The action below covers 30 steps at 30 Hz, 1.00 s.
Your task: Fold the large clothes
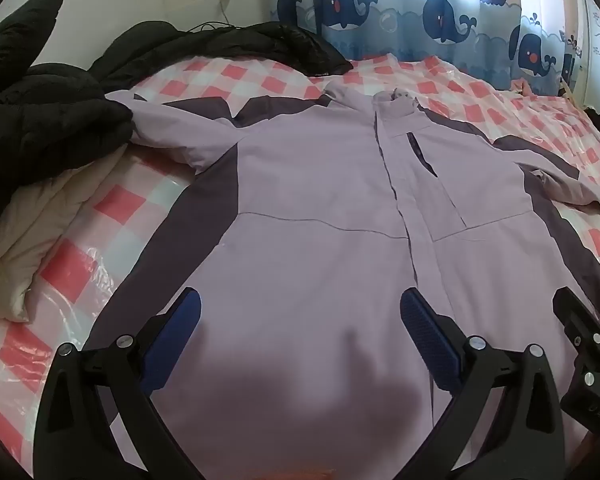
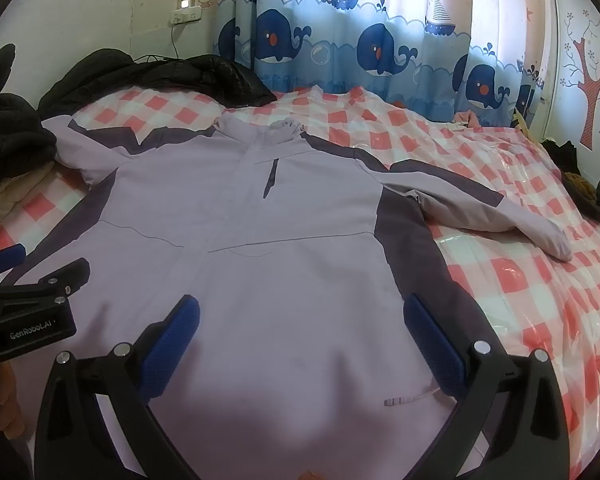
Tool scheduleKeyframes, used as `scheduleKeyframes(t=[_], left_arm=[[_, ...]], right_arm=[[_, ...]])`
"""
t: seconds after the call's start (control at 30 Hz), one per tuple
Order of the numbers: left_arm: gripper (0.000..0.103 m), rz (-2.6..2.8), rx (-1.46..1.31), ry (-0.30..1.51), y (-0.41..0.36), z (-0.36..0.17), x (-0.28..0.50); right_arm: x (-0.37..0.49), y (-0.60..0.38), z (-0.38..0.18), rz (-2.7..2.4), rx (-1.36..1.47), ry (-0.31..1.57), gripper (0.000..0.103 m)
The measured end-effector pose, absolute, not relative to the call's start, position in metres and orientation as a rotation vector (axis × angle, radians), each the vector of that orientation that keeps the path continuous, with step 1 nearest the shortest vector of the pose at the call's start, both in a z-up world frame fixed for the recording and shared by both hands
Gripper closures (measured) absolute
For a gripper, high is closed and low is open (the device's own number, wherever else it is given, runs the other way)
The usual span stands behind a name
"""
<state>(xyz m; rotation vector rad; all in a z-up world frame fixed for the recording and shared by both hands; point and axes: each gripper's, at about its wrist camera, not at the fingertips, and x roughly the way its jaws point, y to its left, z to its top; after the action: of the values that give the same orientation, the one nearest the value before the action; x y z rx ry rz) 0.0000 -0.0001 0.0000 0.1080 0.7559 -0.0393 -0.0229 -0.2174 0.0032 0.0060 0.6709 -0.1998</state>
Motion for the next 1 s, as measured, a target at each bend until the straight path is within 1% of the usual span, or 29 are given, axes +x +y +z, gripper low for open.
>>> scheduleKeyframes(t=[0.43,0.7,0.73,0.77,0.8,0.87,1.0], left_arm=[[0.007,-0.047,0.098,0.793,0.009,-0.008,0.006],[0.007,-0.057,0.070,0.873,0.006,-0.017,0.009],[0.009,-0.059,0.061,0.882,0.007,-0.018,0.009],[0.015,-0.062,0.056,0.889,0.007,-0.018,0.010],[0.016,-0.065,0.053,0.899,0.008,-0.020,0.011],[0.018,-0.070,0.042,0.914,0.010,-0.022,0.013],[0.017,-0.078,-0.016,0.915,0.013,-0.021,0.015]], right_arm=[[-0.023,-0.220,0.003,-0.203,0.011,0.673,0.005],[-0.025,-0.223,-0.002,-0.202,0.018,0.667,0.005],[-0.026,-0.224,-0.002,-0.203,0.019,0.665,0.005],[-0.026,-0.226,0.003,-0.203,0.021,0.660,0.005],[-0.026,-0.229,0.004,-0.201,0.023,0.653,0.005],[-0.028,-0.229,0.007,-0.182,0.032,0.633,0.005],[-0.028,-0.233,0.014,-0.060,0.087,0.605,0.005]])
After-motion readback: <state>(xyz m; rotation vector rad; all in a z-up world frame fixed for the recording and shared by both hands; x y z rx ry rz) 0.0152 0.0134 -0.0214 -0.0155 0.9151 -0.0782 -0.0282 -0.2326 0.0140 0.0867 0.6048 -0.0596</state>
